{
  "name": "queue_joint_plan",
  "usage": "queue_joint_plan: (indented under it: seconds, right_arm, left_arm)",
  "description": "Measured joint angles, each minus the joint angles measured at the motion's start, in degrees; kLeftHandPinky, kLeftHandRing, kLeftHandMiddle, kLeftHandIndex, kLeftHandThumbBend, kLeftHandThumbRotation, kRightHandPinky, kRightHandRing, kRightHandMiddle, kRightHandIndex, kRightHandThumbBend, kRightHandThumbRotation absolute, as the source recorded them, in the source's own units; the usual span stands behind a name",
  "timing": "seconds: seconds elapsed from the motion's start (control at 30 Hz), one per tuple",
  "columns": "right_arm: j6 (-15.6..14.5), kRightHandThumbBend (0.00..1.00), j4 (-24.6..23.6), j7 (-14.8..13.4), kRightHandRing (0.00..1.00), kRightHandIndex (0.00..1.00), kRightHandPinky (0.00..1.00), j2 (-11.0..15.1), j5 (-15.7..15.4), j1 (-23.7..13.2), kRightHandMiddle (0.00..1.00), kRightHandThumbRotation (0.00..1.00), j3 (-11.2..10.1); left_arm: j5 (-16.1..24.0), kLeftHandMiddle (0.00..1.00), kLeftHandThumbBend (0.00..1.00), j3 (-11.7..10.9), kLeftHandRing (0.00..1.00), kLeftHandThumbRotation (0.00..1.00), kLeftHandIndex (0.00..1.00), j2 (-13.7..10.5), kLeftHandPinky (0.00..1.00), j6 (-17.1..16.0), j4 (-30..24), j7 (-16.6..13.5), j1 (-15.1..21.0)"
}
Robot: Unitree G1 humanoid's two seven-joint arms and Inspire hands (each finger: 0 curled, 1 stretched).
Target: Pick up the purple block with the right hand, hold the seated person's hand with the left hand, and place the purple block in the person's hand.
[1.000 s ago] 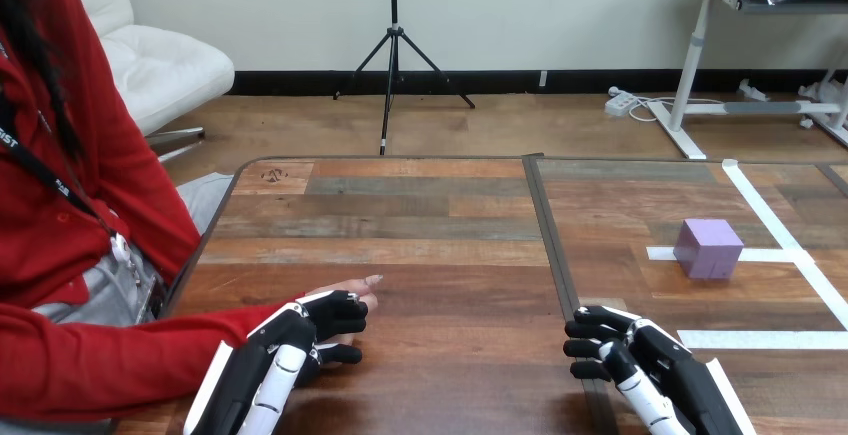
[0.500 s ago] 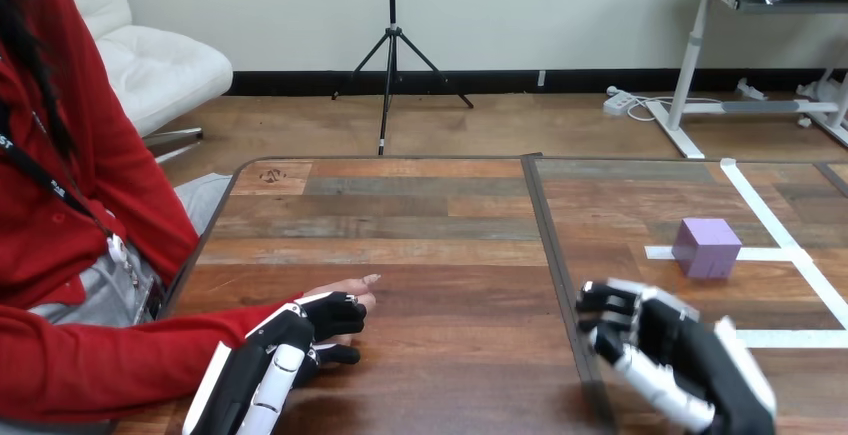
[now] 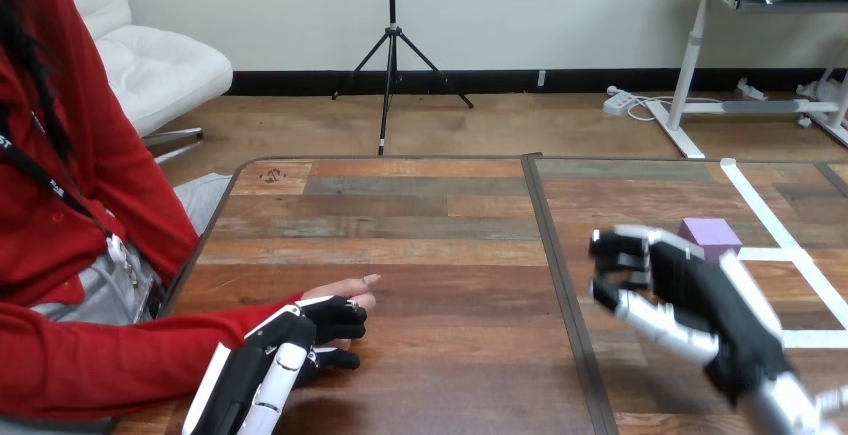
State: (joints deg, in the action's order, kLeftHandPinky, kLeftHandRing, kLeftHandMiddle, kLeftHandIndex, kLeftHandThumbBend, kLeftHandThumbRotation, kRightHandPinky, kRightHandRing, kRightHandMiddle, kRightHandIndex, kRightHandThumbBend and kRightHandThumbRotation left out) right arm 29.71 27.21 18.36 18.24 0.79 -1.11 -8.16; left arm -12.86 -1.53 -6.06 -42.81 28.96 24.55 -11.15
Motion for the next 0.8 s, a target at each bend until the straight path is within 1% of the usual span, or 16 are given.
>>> queue_joint_plan:
  seconds: [0.2, 0.27, 0.4, 0.5, 0.53, 0.63, 0.8]
  right_arm:
    - [-1.3, 0.74, 3.5, -1.1, 0.81, 0.75, 0.74, 2.1, -2.8, -5.3, 0.8, 0.47, 0.2]
    - [-1.8, 0.75, 4.8, -1.7, 0.82, 0.76, 0.76, 2.7, -4.0, -7.2, 0.81, 0.5, 0.4]
    - [-3.0, 0.75, 7.4, -3.1, 0.83, 0.78, 0.78, 4.1, -6.4, -10.9, 0.82, 0.53, 1.0]
    - [-4.1, 0.73, 9.6, -4.1, 0.85, 0.79, 0.8, 5.1, -8.5, -13.7, 0.84, 0.51, 1.4]
    - [-4.5, 0.71, 10.2, -4.5, 0.85, 0.8, 0.81, 5.4, -9.1, -14.5, 0.84, 0.49, 1.6]
    - [-5.3, 0.7, 12.2, -5.5, 0.85, 0.8, 0.81, 6.2, -11.0, -17.0, 0.85, 0.47, 2.0]
    - [-6.6, 0.69, 15.7, -7.5, 0.86, 0.82, 0.8, 7.5, -14.6, -21.1, 0.86, 0.47, 3.3]
  left_arm:
    - [0.0, 0.71, 0.51, 0.0, 0.72, 0.83, 0.65, 0.0, 0.6, 0.0, 0.1, 0.0, 0.0]
    - [0.0, 0.71, 0.5, 0.0, 0.72, 0.82, 0.64, 0.0, 0.61, 0.0, 0.2, 0.0, 0.0]
    - [0.0, 0.71, 0.49, 0.0, 0.72, 0.81, 0.64, 0.0, 0.61, 0.0, 0.3, 0.0, 0.0]
    - [0.0, 0.7, 0.49, 0.0, 0.72, 0.81, 0.64, 0.0, 0.61, 0.0, 0.4, 0.0, 0.0]
    - [0.0, 0.7, 0.5, 0.0, 0.72, 0.81, 0.63, 0.0, 0.61, 0.0, 0.4, 0.0, 0.0]
    - [0.0, 0.69, 0.5, 0.0, 0.72, 0.81, 0.63, 0.0, 0.61, 0.0, 0.6, 0.0, 0.0]
    - [0.0, 0.69, 0.49, 0.0, 0.71, 0.81, 0.63, 0.0, 0.6, 0.0, 0.8, -0.1, 0.0]
